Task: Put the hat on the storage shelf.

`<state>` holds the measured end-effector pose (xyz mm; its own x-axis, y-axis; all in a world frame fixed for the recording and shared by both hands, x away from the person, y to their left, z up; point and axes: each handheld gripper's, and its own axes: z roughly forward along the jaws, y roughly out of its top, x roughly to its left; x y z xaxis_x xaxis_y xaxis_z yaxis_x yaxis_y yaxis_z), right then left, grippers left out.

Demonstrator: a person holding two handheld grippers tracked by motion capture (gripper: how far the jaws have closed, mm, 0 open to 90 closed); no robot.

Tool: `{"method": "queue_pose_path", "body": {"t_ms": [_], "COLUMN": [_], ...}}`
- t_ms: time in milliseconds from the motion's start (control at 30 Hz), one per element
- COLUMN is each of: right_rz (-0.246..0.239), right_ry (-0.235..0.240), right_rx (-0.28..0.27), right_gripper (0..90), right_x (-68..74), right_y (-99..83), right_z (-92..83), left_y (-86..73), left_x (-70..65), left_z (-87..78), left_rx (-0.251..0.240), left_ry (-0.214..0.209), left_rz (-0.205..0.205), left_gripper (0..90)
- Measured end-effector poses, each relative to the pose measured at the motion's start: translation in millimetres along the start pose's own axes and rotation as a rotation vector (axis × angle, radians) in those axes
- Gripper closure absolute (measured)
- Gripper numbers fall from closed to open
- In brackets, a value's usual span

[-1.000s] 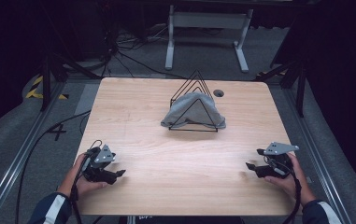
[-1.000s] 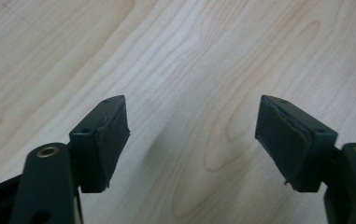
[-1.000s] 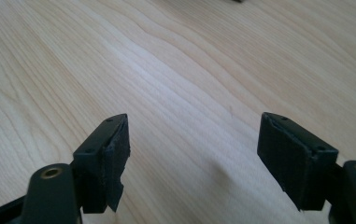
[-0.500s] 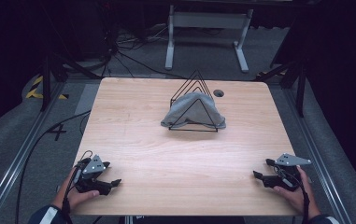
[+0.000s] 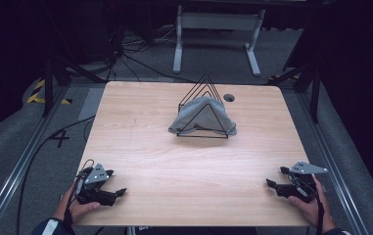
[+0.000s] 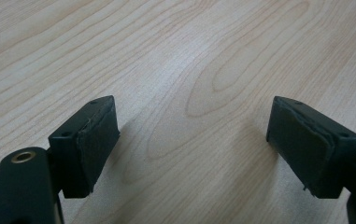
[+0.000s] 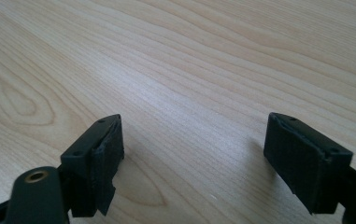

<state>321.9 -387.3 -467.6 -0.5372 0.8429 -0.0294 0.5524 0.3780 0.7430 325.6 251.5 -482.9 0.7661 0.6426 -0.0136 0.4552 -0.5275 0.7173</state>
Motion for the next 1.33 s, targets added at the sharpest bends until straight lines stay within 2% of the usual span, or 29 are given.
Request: {"method": "queue_pose_path", "body": {"t_ms": [333, 433, 1333], "right_rz": [0.018, 0.018, 0.017], "right_ry": [-0.010, -0.010, -0.012], "right_rx": [0.000, 0.000, 0.000], "right_gripper": [20.7, 20.7, 20.5], "right_x": [-1.2, -1.2, -1.1], "right_y": [0.4, 0.4, 0.5], "right_z": [0.3, 0.3, 0.4], "left_y": [0.2, 0.6, 2.2], "left_x": [0.0, 0.7, 0.8], "left_z": [0.5, 0.5, 1.6], "left_rx": [0.002, 0.002, 0.012], "left_ry": [0.009, 0.015, 0.018], "left_rz": [-0.007, 0.004, -0.010], "left_gripper": [15.2, 14.9, 13.9]}}
